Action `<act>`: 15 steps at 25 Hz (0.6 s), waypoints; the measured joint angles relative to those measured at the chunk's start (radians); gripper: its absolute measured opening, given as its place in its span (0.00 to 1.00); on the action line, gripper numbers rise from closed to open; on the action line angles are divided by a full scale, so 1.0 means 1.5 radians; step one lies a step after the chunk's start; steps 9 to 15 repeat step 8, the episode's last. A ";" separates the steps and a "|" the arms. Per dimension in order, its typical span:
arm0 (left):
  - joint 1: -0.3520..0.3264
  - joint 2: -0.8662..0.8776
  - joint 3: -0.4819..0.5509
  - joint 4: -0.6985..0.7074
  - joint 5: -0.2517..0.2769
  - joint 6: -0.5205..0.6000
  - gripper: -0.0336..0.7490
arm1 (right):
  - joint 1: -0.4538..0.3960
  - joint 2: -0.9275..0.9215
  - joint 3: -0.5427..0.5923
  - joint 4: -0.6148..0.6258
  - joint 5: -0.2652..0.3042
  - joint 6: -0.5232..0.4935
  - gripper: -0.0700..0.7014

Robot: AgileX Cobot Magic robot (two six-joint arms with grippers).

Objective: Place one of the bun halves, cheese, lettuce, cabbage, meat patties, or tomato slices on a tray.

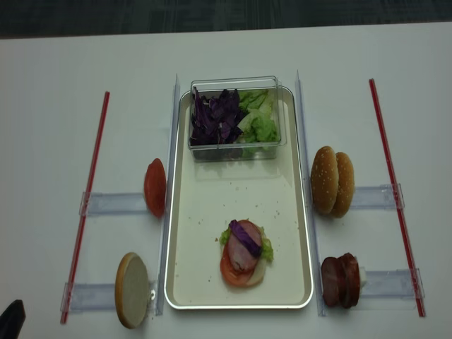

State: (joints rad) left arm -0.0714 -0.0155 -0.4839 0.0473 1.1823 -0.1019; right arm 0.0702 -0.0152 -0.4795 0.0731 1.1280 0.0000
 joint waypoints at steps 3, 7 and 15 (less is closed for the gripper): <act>0.000 0.000 0.000 0.000 0.000 0.000 0.44 | 0.000 0.000 0.000 0.000 0.000 0.000 0.67; 0.000 0.000 0.000 0.000 0.000 0.000 0.44 | 0.000 0.000 0.000 0.000 0.000 0.000 0.67; 0.000 0.000 0.000 0.000 0.000 0.000 0.44 | 0.000 0.000 0.000 0.000 0.000 0.000 0.67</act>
